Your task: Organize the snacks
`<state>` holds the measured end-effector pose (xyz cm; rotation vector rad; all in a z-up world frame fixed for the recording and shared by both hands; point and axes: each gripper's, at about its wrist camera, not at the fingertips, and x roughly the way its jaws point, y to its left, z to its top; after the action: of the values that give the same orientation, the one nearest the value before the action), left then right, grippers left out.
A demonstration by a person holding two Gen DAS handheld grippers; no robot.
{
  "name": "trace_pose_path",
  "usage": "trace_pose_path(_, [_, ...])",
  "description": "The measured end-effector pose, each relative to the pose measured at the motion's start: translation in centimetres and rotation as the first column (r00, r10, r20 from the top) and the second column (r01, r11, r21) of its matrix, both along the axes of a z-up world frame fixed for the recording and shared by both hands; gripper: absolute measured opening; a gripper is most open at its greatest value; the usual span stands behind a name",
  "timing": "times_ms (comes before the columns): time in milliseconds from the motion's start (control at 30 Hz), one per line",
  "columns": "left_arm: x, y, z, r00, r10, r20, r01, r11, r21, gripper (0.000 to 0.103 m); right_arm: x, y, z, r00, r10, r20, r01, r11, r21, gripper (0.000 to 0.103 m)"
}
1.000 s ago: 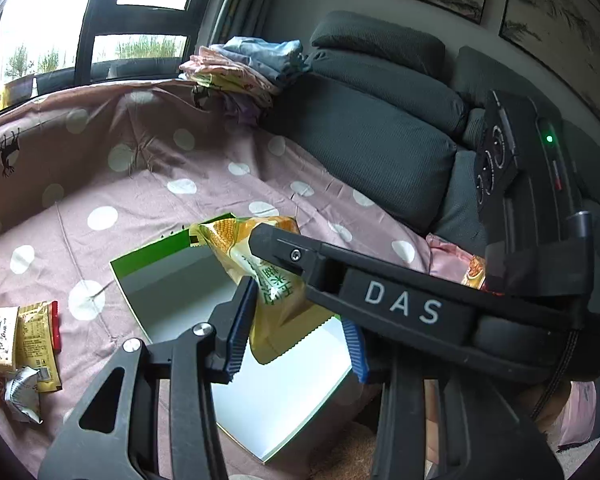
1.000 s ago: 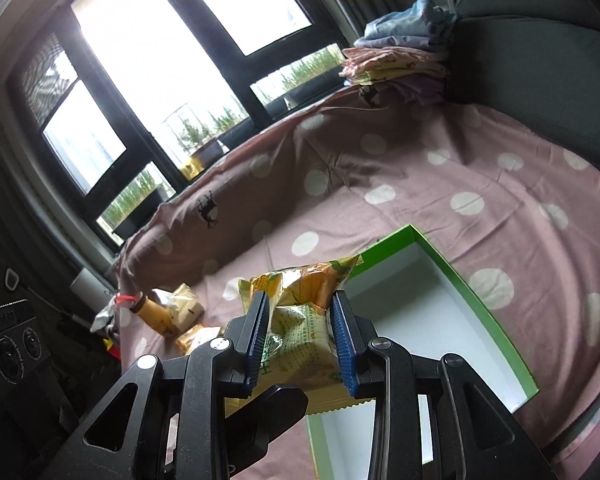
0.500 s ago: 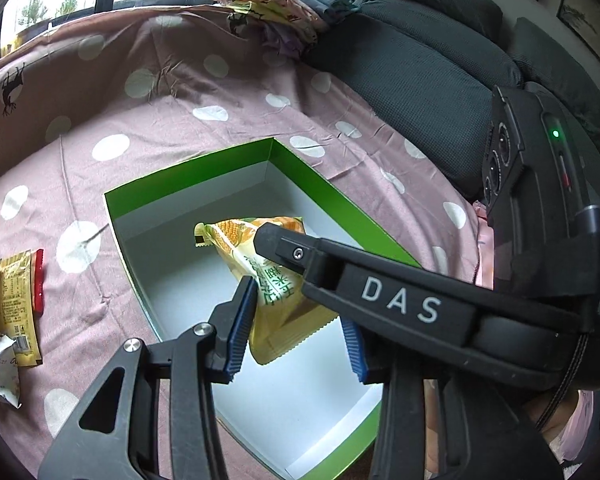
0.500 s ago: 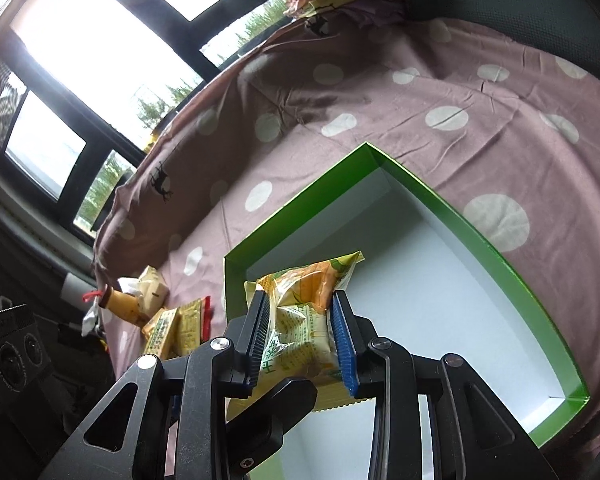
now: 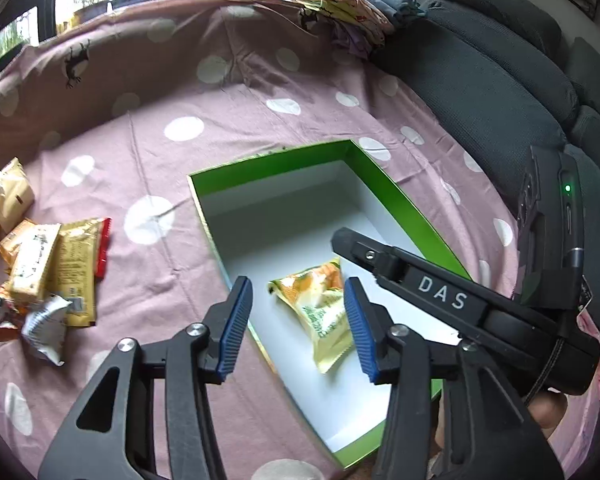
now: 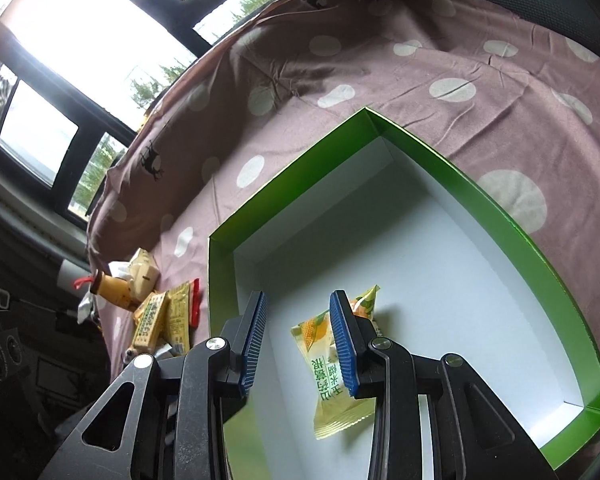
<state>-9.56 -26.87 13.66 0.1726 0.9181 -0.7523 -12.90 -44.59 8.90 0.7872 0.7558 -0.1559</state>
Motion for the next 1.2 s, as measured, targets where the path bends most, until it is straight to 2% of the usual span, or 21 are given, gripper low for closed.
trace_pose_path(67, [0.3,1.9,0.9,0.997,0.055,0.058,-0.057,0.998,0.03,0.075,0.0,0.2,0.1,1.0,-0.011,0.0,0.011,1.0,-0.023,0.042])
trace_pose_path(100, [0.6,3.0,1.3,0.993,0.091,0.076,-0.093,0.995,0.034,0.079,0.2,0.6,0.1,1.0,-0.009,-0.014,0.008,0.999,-0.053,0.044])
trace_pose_path(200, [2.1,7.0,1.9,0.978,0.196,0.077,-0.2,0.979,0.045,0.08,0.9,1.9,0.4,0.999,-0.016,-0.037,0.01,0.988,-0.157,0.045])
trace_pose_path(267, [3.2,10.1,2.2,0.959,0.272,0.08,-0.276,0.96,0.042,0.08,1.4,3.1,0.5,0.999,-0.02,-0.041,0.011,0.98,-0.2,0.046])
trace_pose_path(367, [4.5,15.2,2.3,0.918,0.388,0.083,-0.388,0.922,-0.017,0.085,2.2,5.0,0.8,1.0,-0.001,-0.023,-0.005,0.971,-0.238,0.046])
trace_pose_path(467, [6.1,19.4,1.2,0.868,0.495,0.028,-0.493,0.868,-0.052,0.086,3.1,7.1,1.2,1.0,0.014,-0.01,-0.017,0.95,-0.312,0.046])
trace_pose_path(567, [7.5,22.5,-0.4,0.828,0.56,-0.031,-0.561,0.827,-0.031,0.086,4.3,9.2,1.0,0.997,0.058,-0.052,-0.073,0.921,-0.383,0.046])
trace_pose_path(633, [8.0,23.9,-0.9,0.804,0.594,-0.006,-0.594,0.804,0.011,0.086,5.1,10.3,0.4,0.99,0.094,-0.106,-0.13,0.897,-0.422,0.046])
trace_pose_path(700, [8.3,25.3,-1.4,0.782,0.623,0.026,-0.623,0.781,0.05,0.086,5.1,11.0,0.2,0.988,0.099,-0.12,-0.145,0.87,-0.472,0.046])
trace_pose_path(733, [8.5,25.9,-1.7,0.777,0.629,0.026,-0.63,0.775,0.057,0.086,4.9,11.2,0.3,0.989,0.1,-0.112,-0.142,0.859,-0.491,0.046])
trace_pose_path(800, [8.9,27.1,-2.3,0.78,0.626,-0.003,-0.625,0.779,0.049,0.086,4.4,11.3,0.3,0.987,0.122,-0.104,-0.158,0.863,-0.481,0.046])
trace_pose_path(867, [9.2,27.8,-2.8,0.779,0.626,-0.034,-0.625,0.78,0.047,0.086,4.2,11.6,0.3,0.981,0.167,-0.102,-0.195,0.866,-0.46,0.053])
trace_pose_path(967, [9.4,28.2,-3.0,0.774,0.631,-0.055,-0.629,0.776,0.041,0.086,4.2,12.8,0.5,0.975,0.197,-0.107,-0.224,0.846,-0.483,0.057])
trace_pose_path(1033, [9.6,28.4,-3.2,0.775,0.628,-0.071,-0.628,0.778,0.033,0.086,4.2,13.4,0.8,0.98,0.159,-0.121,-0.199,0.82,-0.537,0.058])
trace_pose_path(1100, [9.9,28.5,-3.3,0.777,0.623,-0.087,-0.623,0.781,0.025,0.086,4.0,13.9,1.7,0.982,0.145,-0.12,-0.187,0.801,-0.568,0.058])
trace_pose_path(1200, [10.4,29.0,-3.9,0.771,0.627,-0.113,-0.629,0.777,0.021,0.086,3.6,14.9,4.4,0.984,0.173,-0.044,-0.168,0.815,-0.554,0.059])
